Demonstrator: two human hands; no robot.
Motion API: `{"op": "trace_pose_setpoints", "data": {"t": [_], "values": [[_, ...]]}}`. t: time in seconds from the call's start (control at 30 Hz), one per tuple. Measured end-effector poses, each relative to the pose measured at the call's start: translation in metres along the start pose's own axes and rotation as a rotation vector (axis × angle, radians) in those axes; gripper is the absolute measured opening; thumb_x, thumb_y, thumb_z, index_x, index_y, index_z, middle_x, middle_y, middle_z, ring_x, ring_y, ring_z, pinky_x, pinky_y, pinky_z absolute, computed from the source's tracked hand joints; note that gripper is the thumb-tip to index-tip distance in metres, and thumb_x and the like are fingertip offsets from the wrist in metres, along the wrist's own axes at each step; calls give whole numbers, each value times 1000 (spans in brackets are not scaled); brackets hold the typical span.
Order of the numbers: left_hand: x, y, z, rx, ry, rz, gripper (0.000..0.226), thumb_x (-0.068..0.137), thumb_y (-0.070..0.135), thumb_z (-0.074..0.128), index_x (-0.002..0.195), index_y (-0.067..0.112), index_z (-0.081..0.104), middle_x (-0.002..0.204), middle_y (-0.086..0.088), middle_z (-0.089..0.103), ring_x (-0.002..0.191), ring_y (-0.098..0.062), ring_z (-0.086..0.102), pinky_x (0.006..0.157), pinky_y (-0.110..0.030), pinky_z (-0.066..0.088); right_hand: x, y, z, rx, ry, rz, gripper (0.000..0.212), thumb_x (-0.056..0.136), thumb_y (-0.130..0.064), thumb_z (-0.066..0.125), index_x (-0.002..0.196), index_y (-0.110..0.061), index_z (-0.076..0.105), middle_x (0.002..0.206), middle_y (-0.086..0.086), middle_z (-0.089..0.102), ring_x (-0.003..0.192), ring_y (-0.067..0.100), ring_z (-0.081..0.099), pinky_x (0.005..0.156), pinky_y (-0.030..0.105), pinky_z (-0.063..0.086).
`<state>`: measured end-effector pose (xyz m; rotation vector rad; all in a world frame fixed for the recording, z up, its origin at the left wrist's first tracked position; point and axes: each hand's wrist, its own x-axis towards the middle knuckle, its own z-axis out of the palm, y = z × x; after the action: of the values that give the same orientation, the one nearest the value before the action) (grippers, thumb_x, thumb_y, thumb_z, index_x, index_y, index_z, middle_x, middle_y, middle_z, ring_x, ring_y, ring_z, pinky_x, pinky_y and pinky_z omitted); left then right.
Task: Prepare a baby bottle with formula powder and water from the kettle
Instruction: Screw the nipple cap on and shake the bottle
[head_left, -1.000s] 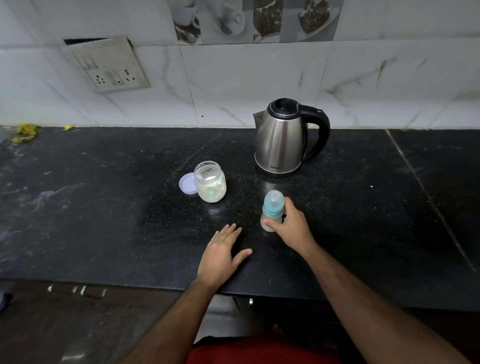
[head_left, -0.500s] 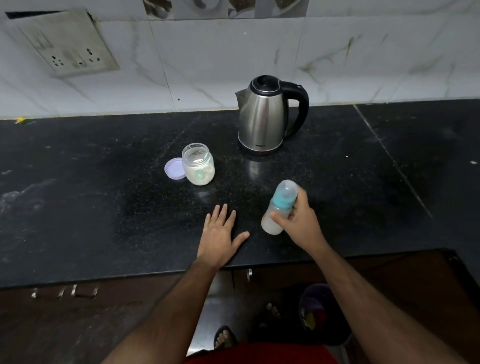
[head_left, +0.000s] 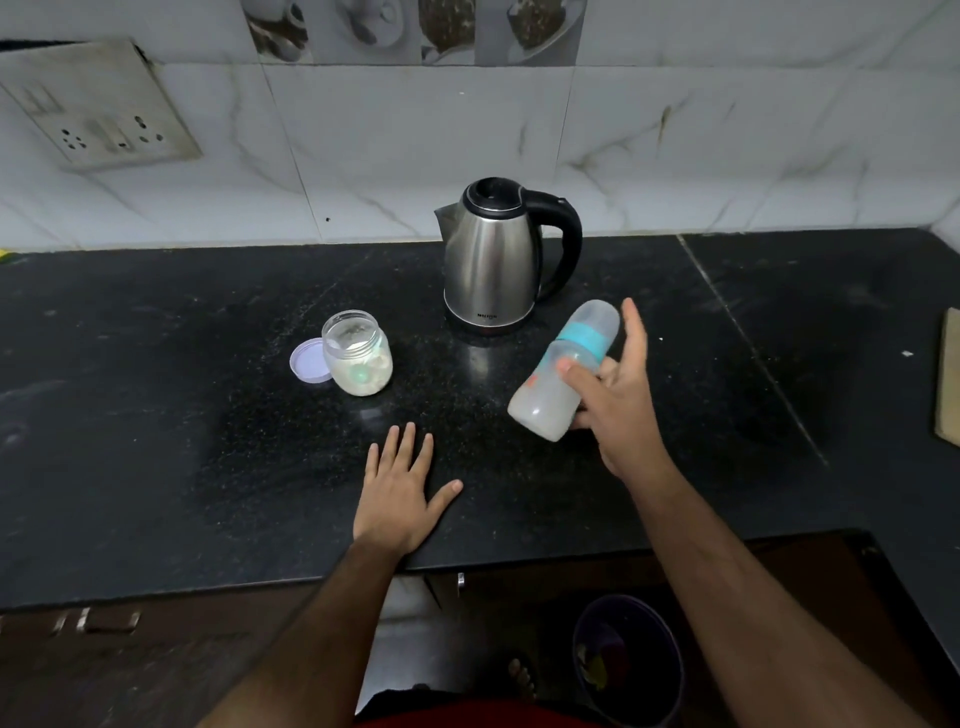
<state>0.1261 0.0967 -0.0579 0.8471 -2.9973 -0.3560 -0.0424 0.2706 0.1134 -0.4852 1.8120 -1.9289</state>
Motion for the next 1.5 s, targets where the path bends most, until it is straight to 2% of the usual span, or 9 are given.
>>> {"op": "trace_pose_setpoints", "data": {"t": [0.1,0.27,0.47,0.6,0.8,1.0,1.2,1.37,1.5], "values": [[1,0,0,3,16,-13,88,89,77,14,157,22,17,166,-5,5,153,-20,-6,124,-41,-6,2,-6,-1,87,49,4,85,93,-9,62,152,-44,11,113,-3,63,97,13,71,71,42,61],[1,-1,2,7,24,-27,86,89,76,19,157,24,19,166,-2,6,154,-18,-5,125,-41,-3,-9,-1,-2,46,-149,101,77,92,-4,61,145,-46,24,122,2,59,97,14,70,66,36,60],[0,0,4,-11,43,-38,83,91,75,26,156,25,22,166,0,10,154,-16,-4,125,-40,-2,0,-9,-15,205,82,23,73,96,-9,56,152,-36,17,115,-6,58,98,17,68,65,36,58],[0,2,2,-20,48,-44,81,91,74,29,156,25,23,166,0,10,154,-15,-3,125,-40,0,-20,4,-13,131,-112,76,75,92,-8,62,148,-39,24,107,-9,68,92,12,71,65,32,58],[0,2,3,-19,47,-49,81,91,74,29,156,25,22,166,0,10,153,-15,-3,125,-40,0,-14,1,-21,219,51,43,71,97,-9,56,151,-36,20,113,-9,62,94,12,70,68,39,59],[1,2,3,-31,49,-54,81,91,74,30,156,26,23,166,1,10,153,-15,-2,125,-40,0,-26,10,-16,85,-232,133,79,86,-9,67,145,-42,26,125,3,61,96,14,71,68,31,58],[1,1,3,-52,59,-53,81,90,73,32,155,26,25,166,1,12,153,-14,-1,125,-40,0,-17,5,-14,221,16,83,73,95,-10,59,151,-36,20,113,-4,63,94,14,70,67,39,59],[1,0,3,-46,59,-50,81,90,74,31,155,26,26,166,1,12,153,-14,-1,125,-39,-1,-27,10,-10,129,-225,127,80,84,-8,69,144,-42,28,118,-2,64,94,13,70,72,34,60],[0,0,3,-49,68,-46,81,90,74,32,155,26,27,165,1,14,153,-14,0,125,-39,0,-15,2,-10,185,-80,79,78,86,-14,67,149,-37,26,116,-2,63,97,17,70,73,40,60]]}}
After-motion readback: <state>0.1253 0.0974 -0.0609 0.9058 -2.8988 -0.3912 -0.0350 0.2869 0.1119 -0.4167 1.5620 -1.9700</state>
